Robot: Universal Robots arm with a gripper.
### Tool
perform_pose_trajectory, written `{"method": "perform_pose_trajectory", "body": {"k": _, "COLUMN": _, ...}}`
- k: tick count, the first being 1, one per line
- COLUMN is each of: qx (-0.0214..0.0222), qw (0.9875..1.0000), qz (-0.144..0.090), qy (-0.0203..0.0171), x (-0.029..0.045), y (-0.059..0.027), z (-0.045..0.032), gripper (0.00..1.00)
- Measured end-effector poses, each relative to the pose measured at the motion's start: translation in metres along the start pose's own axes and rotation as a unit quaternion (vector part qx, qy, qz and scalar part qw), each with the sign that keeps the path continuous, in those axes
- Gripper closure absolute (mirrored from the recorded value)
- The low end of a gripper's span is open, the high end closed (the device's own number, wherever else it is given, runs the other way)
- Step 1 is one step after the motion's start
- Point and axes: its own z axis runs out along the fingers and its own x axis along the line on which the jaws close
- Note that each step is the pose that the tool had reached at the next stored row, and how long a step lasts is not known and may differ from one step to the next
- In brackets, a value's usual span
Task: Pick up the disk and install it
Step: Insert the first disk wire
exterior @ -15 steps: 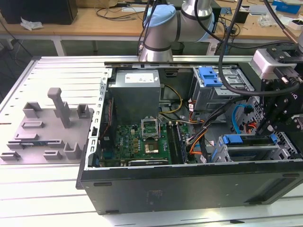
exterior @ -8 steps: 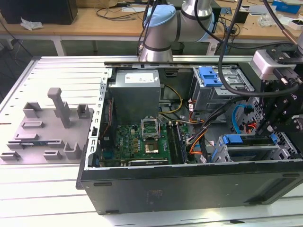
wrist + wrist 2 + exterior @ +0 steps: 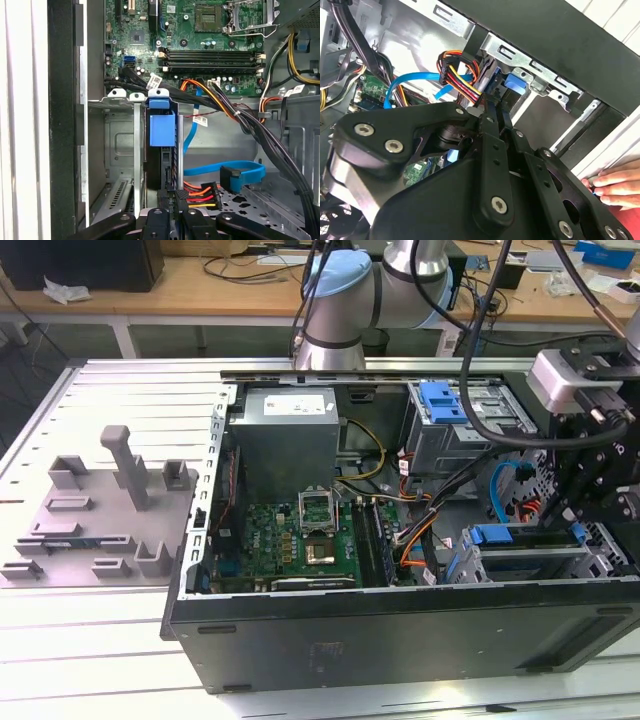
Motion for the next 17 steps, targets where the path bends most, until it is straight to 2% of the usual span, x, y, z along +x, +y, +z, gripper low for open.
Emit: {"method": "perform_pose_trajectory", "body": {"k": 17, "qx": 0.0, "qw": 1.0, "qz": 0.0, "qy": -0.0001, "x": 0.0001, "y": 0.0, "z": 0.0064, "gripper": 0.83}}
